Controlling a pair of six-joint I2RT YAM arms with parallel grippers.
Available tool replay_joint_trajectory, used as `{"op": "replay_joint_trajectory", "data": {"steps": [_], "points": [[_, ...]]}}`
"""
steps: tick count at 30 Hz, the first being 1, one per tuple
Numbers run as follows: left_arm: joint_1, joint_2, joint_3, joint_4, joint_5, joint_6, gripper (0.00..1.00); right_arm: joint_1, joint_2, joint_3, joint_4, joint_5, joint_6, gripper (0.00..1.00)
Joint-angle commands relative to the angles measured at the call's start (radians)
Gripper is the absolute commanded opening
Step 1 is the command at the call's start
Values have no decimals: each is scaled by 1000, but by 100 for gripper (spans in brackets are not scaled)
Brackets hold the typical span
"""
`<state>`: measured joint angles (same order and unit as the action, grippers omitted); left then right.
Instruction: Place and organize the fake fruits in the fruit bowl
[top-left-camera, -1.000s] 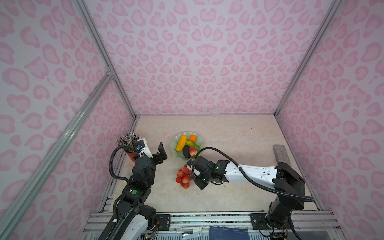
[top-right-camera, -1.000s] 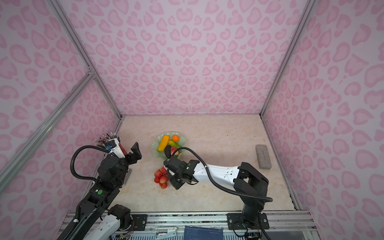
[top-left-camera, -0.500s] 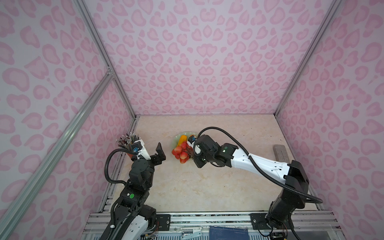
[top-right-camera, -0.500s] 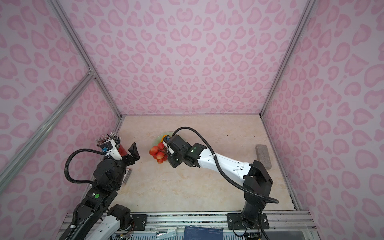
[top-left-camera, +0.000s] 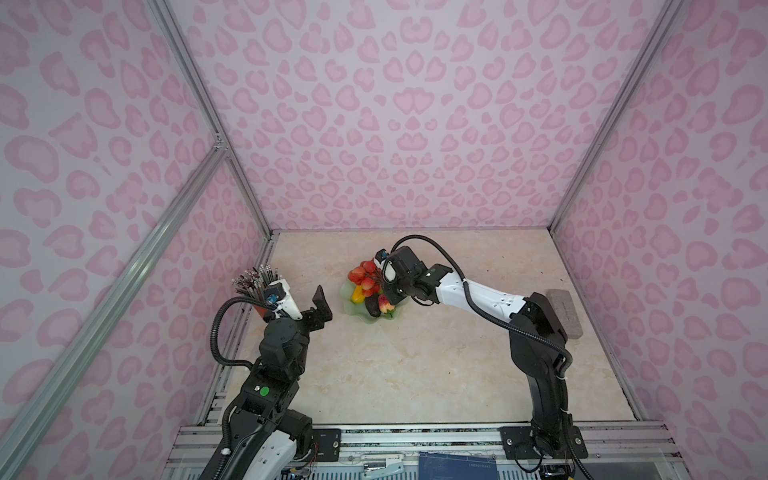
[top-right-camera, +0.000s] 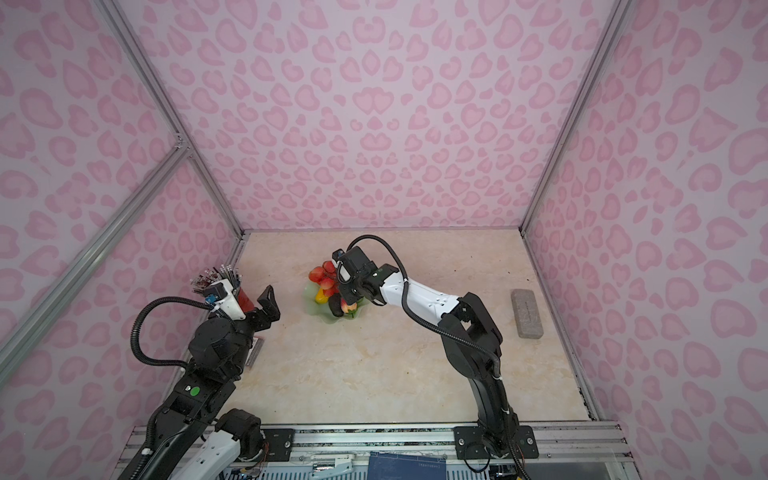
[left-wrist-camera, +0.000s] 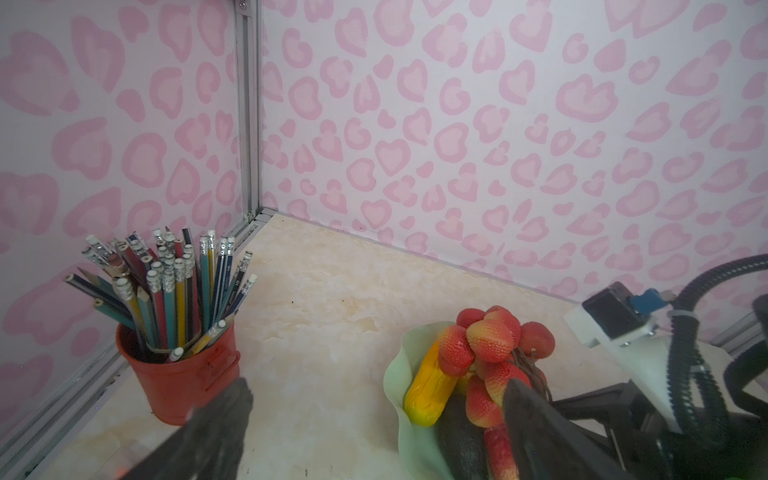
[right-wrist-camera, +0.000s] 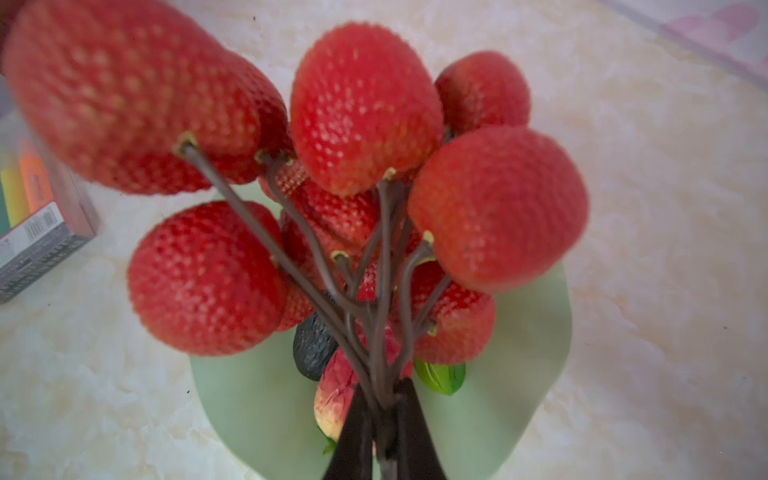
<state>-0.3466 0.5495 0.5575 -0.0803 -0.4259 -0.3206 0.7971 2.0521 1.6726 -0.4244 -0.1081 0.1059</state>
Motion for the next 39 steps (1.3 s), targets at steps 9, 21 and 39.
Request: {"op": "replay_joint_trajectory", "data": {"steps": [9,21,39], "points": [[1,58,-17,61,-19,4,97,-27,-43,-111,97,-16,40,56],[23,197,-220,482,-207,188,100,-132,-580,-624,371,273,78,99],[299,799,-294,1069,58,230,98,-538,-728,-1317,1155,729,-74,99]]}}
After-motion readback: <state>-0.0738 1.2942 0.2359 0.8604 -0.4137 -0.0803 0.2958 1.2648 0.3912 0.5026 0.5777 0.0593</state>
